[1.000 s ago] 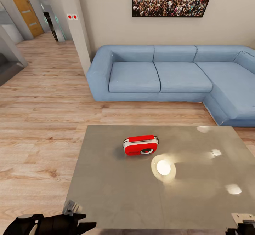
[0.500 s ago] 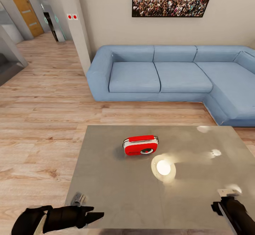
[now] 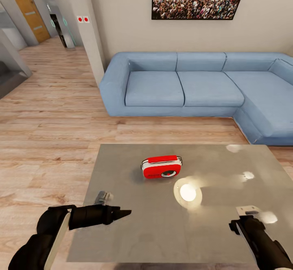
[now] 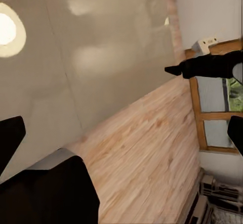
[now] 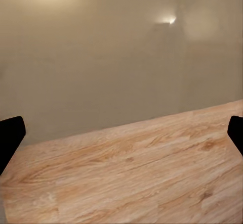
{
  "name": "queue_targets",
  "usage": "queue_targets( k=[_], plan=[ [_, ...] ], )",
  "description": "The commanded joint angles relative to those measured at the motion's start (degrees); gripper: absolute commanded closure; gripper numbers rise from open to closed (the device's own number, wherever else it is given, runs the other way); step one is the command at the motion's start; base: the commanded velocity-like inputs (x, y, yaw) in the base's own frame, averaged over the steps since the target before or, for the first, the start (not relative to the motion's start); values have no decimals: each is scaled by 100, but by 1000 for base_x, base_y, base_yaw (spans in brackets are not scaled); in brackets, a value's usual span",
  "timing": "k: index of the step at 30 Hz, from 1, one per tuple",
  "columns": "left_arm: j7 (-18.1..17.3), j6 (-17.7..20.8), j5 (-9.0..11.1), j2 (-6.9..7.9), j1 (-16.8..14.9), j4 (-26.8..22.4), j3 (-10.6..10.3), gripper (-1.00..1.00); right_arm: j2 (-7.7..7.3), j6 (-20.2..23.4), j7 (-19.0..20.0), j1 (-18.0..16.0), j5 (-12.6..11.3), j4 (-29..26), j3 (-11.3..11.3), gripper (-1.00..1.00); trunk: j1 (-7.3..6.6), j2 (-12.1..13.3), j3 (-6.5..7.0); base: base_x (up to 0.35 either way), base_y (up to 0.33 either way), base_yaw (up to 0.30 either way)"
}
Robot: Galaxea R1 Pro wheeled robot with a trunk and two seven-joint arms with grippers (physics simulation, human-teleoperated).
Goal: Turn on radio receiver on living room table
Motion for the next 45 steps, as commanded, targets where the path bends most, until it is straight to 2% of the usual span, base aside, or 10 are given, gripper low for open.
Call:
queue_targets(
  k=[1, 6, 10, 15, 19, 23, 29, 36, 39, 45],
  plan=[
    [5, 33, -35, -70, -126, 8, -1, -100, 25, -3, 4, -14, 5, -33, 0, -100, 0, 0, 0, 0, 0, 0],
    [25, 83, -201, -247, -463, 36, -3, -100, 139, -6, 15, -33, 6, -243, 0, -100, 0, 0, 0, 0, 0, 0],
    [113, 101, -459, -408, -719, 50, -1, -100, 228, -9, 21, -38, 4, -422, 0, -100, 0, 0, 0, 0, 0, 0],
    [307, 103, -609, -466, -904, 64, -2, -100, 329, -40, 11, -39, 3, -515, 6, -100, 0, 0, 0, 0, 0, 0],
    [659, 93, -652, -481, -1023, 74, 0, -100, 466, -72, 5, -39, 9, -539, 8, -100, 0, 0, 0, 0, 0, 0],
    [1213, 72, -644, -498, -1149, 131, 4, -100, 575, -129, 13, -40, 23, -615, 86, -100, 0, 0, 0, 0, 0, 0],
    [1538, -107, -622, -512, -1189, 545, 5, -100, 610, -146, 43, -40, 38, -796, 343, -100, 0, 0, 0, 0, 0, 0],
    [1634, -637, -661, -560, -1196, 890, -18, -100, 599, -38, 77, -40, 40, -1225, 705, -100, 0, 0, 0, 0, 0, 0],
    [1680, -716, -679, -570, -1197, 927, -25, -100, 568, 26, 80, -40, 44, -1332, 848, -100, 0, 0, 0, 0, 0, 0],
    [1972, -765, -660, -579, -1197, 908, -27, -100, 536, 143, 61, -40, 56, -1428, 935, -100, 0, 0, 0, 0, 0, 0]
  ],
)
